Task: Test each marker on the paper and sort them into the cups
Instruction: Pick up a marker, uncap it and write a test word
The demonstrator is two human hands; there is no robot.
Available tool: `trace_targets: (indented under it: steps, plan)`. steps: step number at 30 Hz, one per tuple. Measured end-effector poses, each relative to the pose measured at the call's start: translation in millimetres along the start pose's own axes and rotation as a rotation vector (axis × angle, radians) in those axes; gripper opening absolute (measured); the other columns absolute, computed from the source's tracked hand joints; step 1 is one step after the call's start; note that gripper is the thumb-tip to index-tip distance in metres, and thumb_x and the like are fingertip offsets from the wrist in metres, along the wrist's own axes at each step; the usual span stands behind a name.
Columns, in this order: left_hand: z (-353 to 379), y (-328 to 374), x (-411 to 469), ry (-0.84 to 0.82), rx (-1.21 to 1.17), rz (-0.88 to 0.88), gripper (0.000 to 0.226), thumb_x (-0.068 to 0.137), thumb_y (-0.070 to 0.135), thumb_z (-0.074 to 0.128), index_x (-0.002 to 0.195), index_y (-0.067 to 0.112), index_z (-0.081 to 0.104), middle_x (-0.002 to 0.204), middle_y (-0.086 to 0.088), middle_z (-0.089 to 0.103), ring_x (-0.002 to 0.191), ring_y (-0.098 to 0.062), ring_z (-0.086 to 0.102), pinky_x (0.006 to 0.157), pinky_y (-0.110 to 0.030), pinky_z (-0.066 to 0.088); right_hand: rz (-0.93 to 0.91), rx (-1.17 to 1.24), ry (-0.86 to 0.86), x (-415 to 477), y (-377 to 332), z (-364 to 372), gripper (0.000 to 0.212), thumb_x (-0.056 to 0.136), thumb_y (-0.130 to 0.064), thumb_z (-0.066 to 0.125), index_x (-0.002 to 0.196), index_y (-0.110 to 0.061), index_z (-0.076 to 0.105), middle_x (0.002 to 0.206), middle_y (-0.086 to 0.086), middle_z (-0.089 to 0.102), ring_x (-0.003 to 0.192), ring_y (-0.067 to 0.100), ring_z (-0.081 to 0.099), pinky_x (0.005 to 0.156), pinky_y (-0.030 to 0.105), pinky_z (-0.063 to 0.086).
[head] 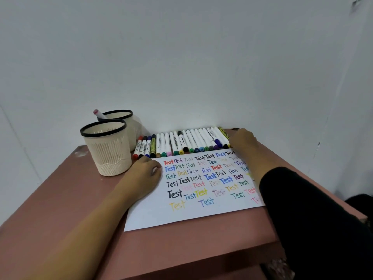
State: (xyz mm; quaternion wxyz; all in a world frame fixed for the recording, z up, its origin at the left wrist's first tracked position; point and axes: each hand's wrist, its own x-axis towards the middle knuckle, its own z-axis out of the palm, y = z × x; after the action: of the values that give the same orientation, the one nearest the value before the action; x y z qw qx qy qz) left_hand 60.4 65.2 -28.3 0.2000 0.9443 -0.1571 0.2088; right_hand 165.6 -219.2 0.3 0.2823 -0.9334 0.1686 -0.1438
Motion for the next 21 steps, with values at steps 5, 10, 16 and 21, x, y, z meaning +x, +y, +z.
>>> trace_targets:
  steps: [5,10,16,21]
  plan:
    - [1,1,0,0.008,0.006,0.007,0.025,0.092,0.019,0.053,0.11,0.009,0.066,0.113,-0.009,0.057,0.098,-0.02,0.054,0.079,-0.02,0.035,-0.044,0.03,-0.027,2,1,0,0.009,0.09,-0.012,0.051,0.097,-0.008,0.055,0.104,0.012,0.063,0.082,0.026,0.054,0.063,0.033,0.041]
    - [1,2,0,0.022,0.024,0.007,0.025,0.092,0.019,0.053,0.11,0.008,0.066,0.112,-0.011,0.058,0.097,-0.023,0.055,0.076,-0.02,0.033,0.044,0.082,0.061,-2,-1,4,0.014,0.09,-0.005,0.049,0.102,-0.004,0.058,0.101,0.013,0.063,0.091,0.03,0.061,0.065,0.033,0.043]
    - [-1,4,0,0.029,0.032,0.014,0.028,0.093,0.021,0.052,0.113,0.008,0.064,0.112,-0.011,0.058,0.097,-0.024,0.055,0.076,-0.021,0.035,-0.011,0.231,0.15,-12,-16,-6,0.024,0.094,-0.015,0.05,0.071,-0.008,0.049,0.083,0.01,0.056,0.075,0.025,0.052,0.057,0.027,0.036]
    - [-6,9,-2,0.117,-0.023,-0.015,0.027,0.093,0.017,0.052,0.113,0.006,0.065,0.112,-0.013,0.06,0.102,-0.027,0.055,0.081,-0.024,0.035,-0.15,0.435,0.053,-58,-55,-6,0.029,0.093,-0.024,0.058,0.092,0.003,0.069,0.064,0.005,0.056,0.054,0.016,0.049,0.043,0.024,0.032]
